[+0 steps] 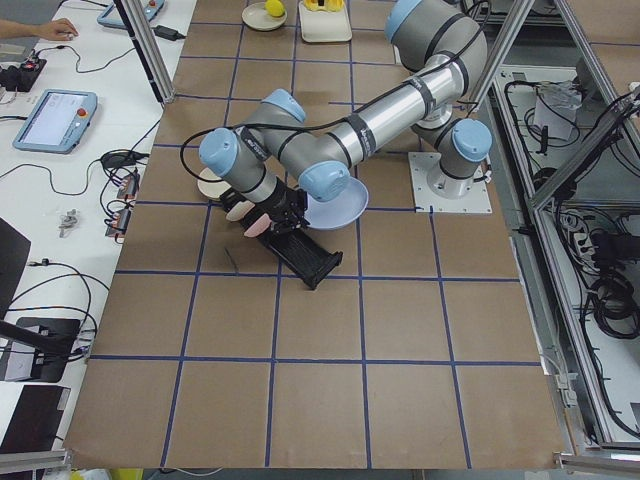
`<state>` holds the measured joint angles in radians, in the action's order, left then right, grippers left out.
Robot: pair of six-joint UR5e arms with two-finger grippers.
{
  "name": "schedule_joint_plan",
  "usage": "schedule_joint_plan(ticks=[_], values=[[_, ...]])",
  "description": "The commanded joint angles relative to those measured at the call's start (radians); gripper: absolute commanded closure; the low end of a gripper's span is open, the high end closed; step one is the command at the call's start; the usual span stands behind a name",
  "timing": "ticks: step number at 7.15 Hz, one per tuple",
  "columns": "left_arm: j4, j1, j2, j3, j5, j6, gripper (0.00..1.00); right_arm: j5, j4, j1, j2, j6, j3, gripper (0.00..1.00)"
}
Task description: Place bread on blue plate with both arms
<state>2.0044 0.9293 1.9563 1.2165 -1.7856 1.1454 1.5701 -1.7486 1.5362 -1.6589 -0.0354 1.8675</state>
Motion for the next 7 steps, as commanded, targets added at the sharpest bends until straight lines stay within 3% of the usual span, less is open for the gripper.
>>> schedule_joint_plan(ticks=[1, 2, 4, 6, 7], values=[[-0.029, 0.153, -0.022, 0.05, 0.252, -0.187, 0.99, -0.01, 0.043, 0.015, 0.004, -0.001, -0.021, 0.93], [-0.089, 0.28, -0.025, 0.101, 0.309, -0.332, 0.99, -0.01, 0.043, 0.025, 0.004, -0.004, -0.024, 0.93], [-0.401, 0.486, -0.063, 0.278, 0.412, -0.682, 0.99, 0.004, 0.111, 0.025, 0.02, -0.006, -0.106, 0.93], [-0.675, 0.636, -0.066, 0.426, 0.416, -1.068, 0.99, 0.005, 0.249, 0.042, 0.1, -0.017, -0.28, 0.93], [-0.708, 0.713, -0.065, 0.448, 0.416, -1.19, 0.99, 0.033, 0.28, 0.1, 0.138, -0.079, -0.331, 0.93]])
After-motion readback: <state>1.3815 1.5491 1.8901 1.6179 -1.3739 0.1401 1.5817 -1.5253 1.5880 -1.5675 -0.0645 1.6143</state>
